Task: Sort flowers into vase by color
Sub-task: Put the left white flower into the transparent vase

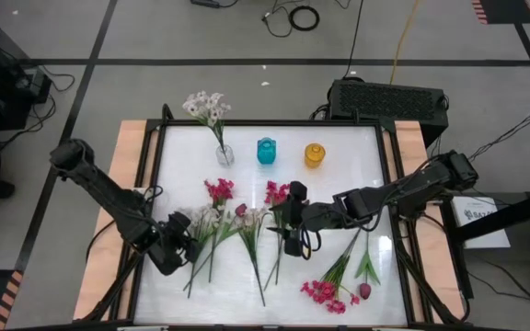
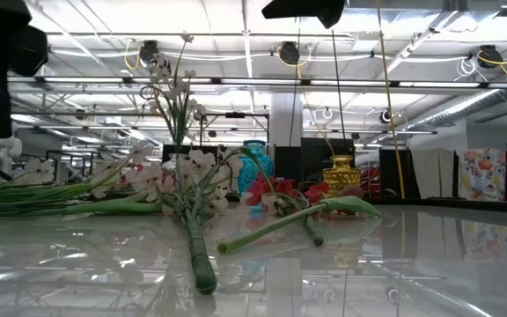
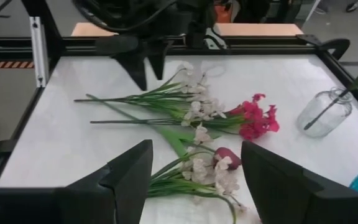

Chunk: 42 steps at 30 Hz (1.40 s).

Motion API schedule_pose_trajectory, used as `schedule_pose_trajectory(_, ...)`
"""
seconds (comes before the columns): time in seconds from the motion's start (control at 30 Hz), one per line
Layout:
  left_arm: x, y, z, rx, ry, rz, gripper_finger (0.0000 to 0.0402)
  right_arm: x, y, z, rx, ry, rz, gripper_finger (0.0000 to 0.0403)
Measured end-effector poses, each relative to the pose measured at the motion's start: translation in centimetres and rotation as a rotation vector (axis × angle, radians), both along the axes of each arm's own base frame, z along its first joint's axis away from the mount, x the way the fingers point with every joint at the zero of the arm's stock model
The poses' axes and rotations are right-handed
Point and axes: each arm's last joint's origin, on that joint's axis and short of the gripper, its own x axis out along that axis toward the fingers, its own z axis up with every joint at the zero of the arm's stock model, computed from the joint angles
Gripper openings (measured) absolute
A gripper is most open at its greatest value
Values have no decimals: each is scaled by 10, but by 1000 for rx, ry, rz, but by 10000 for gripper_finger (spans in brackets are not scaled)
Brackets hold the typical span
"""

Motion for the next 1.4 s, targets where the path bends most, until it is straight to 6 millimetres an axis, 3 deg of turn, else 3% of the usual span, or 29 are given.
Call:
schedule_pose_trajectory(0.27, -4, -11, -15, -22, 92, 50, 292, 1, -4, 0, 2, -3, -14, 238)
schedule_pose_trajectory(0.67, 14, -12, -48, 87, 165, 101, 288, 1, -4, 0, 2, -4, -12, 238)
schedule_pose_trajectory(0.77, 15, -12, -52, 102, 175, 107, 263, 1, -4, 0, 2, -3, -12, 238)
schedule_pose_trajectory(0.93, 16, -9, -52, 112, 186, 117, 169, 1, -4, 0, 3, -5, -12, 238)
schedule_pose_trajectory(1.17, 16, -5, -36, 139, 65, 75, 21, 1, -3, 0, 5, -5, -11, 238)
schedule_pose_trajectory(1.4, 11, 4, 15, 225, -34, 43, 33, 0, -1, 0, 22, -3, -14, 238)
